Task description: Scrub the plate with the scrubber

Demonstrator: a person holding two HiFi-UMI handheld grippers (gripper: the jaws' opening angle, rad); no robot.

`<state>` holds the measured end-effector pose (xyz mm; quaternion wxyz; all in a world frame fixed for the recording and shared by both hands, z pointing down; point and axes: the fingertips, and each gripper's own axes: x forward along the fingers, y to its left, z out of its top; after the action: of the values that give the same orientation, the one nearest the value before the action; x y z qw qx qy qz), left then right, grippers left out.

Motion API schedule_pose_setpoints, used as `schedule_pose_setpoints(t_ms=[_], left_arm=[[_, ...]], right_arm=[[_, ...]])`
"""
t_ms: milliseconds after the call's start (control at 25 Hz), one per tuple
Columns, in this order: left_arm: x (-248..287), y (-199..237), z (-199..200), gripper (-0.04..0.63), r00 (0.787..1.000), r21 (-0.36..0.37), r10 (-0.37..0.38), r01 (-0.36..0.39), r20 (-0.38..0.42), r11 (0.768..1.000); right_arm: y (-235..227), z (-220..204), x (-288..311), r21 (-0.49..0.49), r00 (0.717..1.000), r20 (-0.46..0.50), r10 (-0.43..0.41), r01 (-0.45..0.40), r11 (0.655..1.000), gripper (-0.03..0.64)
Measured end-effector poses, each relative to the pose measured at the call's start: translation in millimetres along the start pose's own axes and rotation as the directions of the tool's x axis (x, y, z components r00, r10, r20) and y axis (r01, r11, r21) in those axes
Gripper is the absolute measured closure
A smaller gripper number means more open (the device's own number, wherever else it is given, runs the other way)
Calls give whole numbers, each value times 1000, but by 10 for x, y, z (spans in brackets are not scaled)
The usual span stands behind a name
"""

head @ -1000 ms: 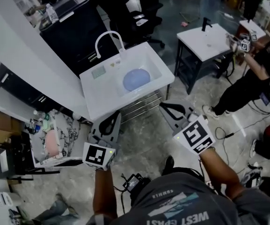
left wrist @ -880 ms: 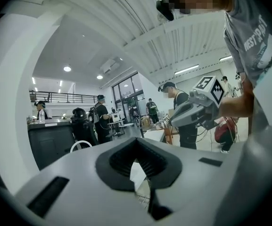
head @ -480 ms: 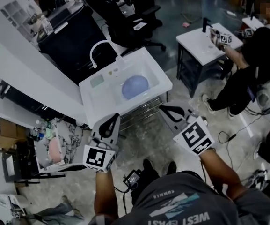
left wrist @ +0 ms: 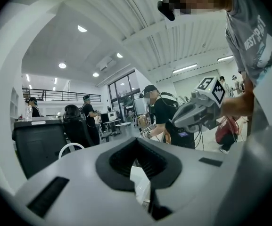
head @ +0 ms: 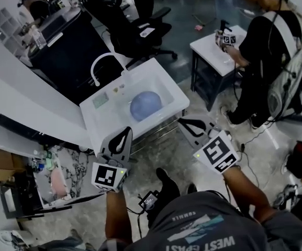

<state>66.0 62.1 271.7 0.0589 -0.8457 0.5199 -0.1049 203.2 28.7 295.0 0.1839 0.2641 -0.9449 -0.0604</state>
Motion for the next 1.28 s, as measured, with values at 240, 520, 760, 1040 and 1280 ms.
schedule_pose_setpoints(t_ms=[240,520,760,1040,1280], left_arm=[[304,500,-107,594,1000,-24,-29,29,12,999],[539,1167,-230,594,998,-33,-53,53,23,998],[662,1673,-416,594,998,-50,-49,51,36,997],[673,2108,-583,594,999,-80,-40,42,31,996],[611,2404,-714,594,1000,-72,8,-6,18,997]], right_arm=[[-233,103,490,4,999,-17,-31,31,1000,586],[-398,269,1097,20,998,-39,-55,56,998,586],[-512,345,1608,20,996,-62,-68,69,997,586],[-565,443,2053,18,994,-73,-76,77,997,586],[-582,383,2381,8,994,-101,-43,44,999,586]])
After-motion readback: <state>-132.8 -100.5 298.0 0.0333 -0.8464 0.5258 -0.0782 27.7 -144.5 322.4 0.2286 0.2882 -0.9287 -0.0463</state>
